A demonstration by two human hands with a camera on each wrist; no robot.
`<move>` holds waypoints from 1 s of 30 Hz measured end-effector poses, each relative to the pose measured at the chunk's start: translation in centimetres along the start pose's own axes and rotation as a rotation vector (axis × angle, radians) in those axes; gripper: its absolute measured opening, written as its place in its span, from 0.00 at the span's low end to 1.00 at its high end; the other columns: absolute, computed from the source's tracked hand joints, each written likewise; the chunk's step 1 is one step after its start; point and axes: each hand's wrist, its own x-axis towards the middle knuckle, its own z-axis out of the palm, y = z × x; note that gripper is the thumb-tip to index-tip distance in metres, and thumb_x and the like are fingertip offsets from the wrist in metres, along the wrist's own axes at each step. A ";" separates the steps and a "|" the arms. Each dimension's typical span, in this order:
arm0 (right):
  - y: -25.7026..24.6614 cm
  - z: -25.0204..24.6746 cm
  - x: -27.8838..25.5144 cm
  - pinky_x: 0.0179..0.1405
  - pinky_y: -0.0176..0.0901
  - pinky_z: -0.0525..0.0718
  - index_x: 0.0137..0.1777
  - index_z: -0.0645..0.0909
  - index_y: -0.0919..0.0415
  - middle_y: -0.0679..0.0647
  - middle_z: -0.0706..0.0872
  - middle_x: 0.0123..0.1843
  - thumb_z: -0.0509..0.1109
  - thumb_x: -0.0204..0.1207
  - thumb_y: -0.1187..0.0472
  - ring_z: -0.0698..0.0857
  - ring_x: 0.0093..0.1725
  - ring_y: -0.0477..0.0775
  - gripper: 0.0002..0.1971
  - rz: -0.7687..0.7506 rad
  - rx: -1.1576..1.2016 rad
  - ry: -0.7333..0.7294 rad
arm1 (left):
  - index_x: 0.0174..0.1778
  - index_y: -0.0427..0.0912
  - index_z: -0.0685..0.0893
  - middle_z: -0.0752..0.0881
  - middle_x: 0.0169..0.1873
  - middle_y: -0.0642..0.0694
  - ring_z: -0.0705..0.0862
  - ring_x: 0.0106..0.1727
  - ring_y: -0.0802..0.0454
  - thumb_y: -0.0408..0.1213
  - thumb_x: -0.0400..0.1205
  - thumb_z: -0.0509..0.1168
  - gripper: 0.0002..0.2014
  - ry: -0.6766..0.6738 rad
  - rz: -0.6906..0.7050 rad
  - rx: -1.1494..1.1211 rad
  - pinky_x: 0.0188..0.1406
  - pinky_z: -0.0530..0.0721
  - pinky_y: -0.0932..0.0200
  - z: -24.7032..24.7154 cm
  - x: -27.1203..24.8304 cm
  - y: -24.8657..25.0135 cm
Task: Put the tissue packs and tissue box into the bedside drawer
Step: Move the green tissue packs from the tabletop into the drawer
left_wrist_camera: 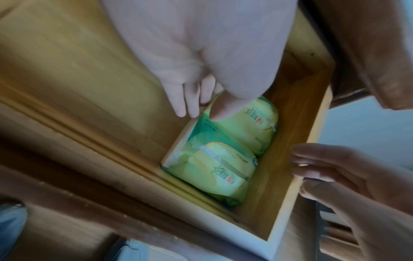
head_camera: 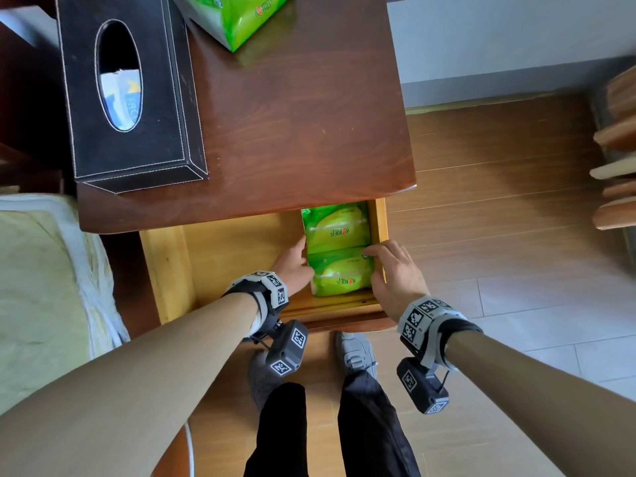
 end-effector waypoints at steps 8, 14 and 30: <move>-4.8 -5.6 0.2 0.53 0.50 0.84 0.60 0.82 0.53 0.49 0.86 0.58 0.60 0.77 0.66 0.84 0.56 0.52 0.16 0.021 0.063 -0.112 | 0.62 0.44 0.85 0.88 0.58 0.48 0.84 0.60 0.52 0.26 0.78 0.56 0.20 0.151 0.060 0.120 0.61 0.78 0.59 -4.4 -6.8 5.2; -10.2 -12.4 2.6 0.53 0.46 0.83 0.56 0.84 0.49 0.45 0.88 0.54 0.61 0.78 0.63 0.85 0.53 0.49 0.13 -0.081 0.049 -0.138 | 0.55 0.45 0.88 0.91 0.50 0.51 0.87 0.51 0.54 0.34 0.80 0.57 0.15 0.331 0.114 0.189 0.51 0.82 0.59 -10.4 -11.7 10.5; -23.9 -18.3 23.4 0.62 0.52 0.80 0.75 0.71 0.53 0.48 0.76 0.72 0.62 0.75 0.60 0.81 0.64 0.55 0.26 -0.255 -0.139 -0.135 | 0.62 0.48 0.83 0.85 0.57 0.52 0.84 0.56 0.53 0.30 0.76 0.61 0.19 0.740 0.235 0.038 0.59 0.82 0.52 -28.0 -6.9 17.4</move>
